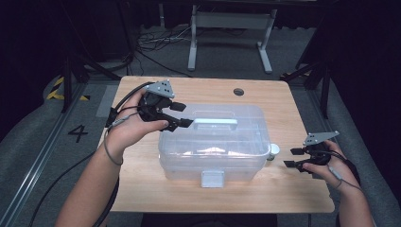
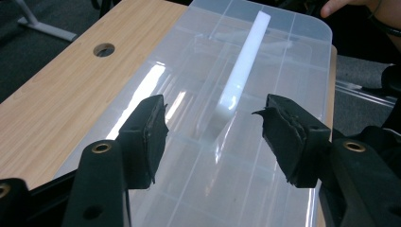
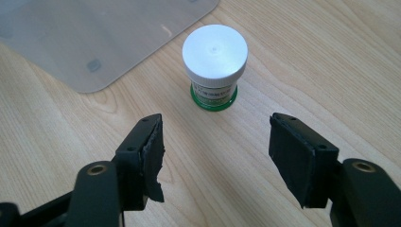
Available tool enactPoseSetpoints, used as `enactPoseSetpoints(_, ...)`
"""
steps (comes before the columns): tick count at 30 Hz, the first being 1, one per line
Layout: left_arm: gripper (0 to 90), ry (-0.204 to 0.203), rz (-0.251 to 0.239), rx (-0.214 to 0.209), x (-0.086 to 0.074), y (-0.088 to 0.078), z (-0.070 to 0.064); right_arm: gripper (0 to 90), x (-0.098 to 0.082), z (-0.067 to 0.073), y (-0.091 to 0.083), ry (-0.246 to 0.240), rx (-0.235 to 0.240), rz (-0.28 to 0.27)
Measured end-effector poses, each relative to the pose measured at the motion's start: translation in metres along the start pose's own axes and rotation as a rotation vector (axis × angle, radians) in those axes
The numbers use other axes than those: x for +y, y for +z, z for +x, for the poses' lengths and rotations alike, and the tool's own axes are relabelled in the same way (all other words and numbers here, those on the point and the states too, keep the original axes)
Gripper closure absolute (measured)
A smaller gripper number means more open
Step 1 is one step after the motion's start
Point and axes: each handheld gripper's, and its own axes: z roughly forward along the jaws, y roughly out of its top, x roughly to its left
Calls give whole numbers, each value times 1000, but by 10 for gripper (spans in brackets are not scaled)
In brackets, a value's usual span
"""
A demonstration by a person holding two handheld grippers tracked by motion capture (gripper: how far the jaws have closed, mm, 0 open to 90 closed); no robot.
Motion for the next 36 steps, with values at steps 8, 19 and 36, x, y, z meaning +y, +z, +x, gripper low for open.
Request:
enactPoseSetpoints(8, 405, 13, -26, -21, 8, 15, -1, 366, 0, 0, 1, -2, 4, 2)
enactPoseSetpoints(19, 396, 29, -6, -70, 19, 43, -4, 364, -2, -1, 2, 8, 8, 7)
enactPoseSetpoints(36, 389, 46, 55, -89, 20, 70, -4, 363, -3, -2, 3, 7, 5, 9)
